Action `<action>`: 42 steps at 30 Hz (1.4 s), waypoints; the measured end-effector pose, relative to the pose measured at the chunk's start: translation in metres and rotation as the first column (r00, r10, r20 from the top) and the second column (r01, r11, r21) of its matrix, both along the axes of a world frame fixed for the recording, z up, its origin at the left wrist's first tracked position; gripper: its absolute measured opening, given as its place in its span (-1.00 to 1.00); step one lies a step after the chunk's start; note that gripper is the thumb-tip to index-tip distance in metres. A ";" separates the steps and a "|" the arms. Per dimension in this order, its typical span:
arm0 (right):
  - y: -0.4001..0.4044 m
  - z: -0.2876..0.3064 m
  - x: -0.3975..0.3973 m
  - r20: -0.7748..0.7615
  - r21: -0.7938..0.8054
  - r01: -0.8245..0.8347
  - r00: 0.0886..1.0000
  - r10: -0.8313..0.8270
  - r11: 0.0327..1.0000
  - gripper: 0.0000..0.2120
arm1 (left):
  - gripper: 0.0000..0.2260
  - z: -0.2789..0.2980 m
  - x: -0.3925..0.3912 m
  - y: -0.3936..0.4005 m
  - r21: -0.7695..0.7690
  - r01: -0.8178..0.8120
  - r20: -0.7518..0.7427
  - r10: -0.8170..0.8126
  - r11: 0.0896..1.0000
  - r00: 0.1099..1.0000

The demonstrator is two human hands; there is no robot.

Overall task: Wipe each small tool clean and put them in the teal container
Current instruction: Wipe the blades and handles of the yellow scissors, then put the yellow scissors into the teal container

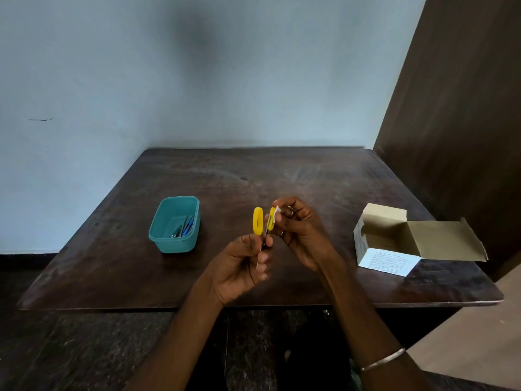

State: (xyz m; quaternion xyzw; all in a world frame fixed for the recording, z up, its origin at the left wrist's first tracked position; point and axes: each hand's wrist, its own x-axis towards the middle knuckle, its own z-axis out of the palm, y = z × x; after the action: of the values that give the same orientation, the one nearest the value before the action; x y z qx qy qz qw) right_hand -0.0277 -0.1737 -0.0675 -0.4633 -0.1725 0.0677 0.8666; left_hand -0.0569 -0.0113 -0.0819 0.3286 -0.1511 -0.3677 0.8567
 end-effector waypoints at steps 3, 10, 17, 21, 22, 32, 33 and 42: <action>-0.002 -0.002 0.001 -0.005 -0.059 0.127 0.992 -0.127 0.990 -0.84 | -0.69 0.004 -0.002 0.000 0.115 -0.128 0.024 0.126 0.985 0.992; -0.012 -0.006 0.004 0.064 -0.214 0.351 0.936 -0.345 0.911 -0.89 | -0.70 0.003 -0.001 0.004 0.340 -0.508 0.248 0.446 0.791 0.860; -0.010 -0.005 0.005 0.122 -0.309 0.419 0.908 -0.401 0.854 -0.88 | -0.86 0.007 -0.001 -0.003 0.384 -0.769 0.526 0.563 0.512 0.637; -0.004 -0.003 0.006 0.156 -0.348 0.451 0.893 -0.423 0.822 -0.87 | -0.89 0.007 0.001 -0.008 0.418 -0.811 0.592 0.554 0.409 0.585; -0.003 -0.002 0.007 0.166 -0.352 0.456 0.890 -0.426 0.817 -0.86 | -0.89 0.007 0.002 -0.009 0.425 -0.812 0.600 0.547 0.400 0.584; 0.001 0.001 0.007 0.257 -0.394 0.462 0.885 -0.388 0.795 -0.80 | -0.89 0.010 0.005 -0.006 0.509 -0.775 0.643 0.434 0.373 0.631; 0.002 0.001 0.007 0.241 -0.395 0.457 0.889 -0.390 0.797 -0.82 | -0.90 0.011 0.005 -0.005 0.514 -0.772 0.641 0.430 0.373 0.635; 0.000 0.003 0.007 0.167 -0.362 0.512 0.858 -0.486 0.779 -0.90 | -0.91 0.020 0.028 0.034 0.522 -0.850 0.784 0.351 0.076 0.512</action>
State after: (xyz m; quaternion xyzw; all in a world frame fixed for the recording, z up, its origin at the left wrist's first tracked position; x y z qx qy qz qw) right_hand -0.0208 -0.1738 -0.0642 -0.6587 -0.0543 -0.1457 0.7361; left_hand -0.0289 0.0228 -0.0620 0.8300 0.0264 0.1147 0.5452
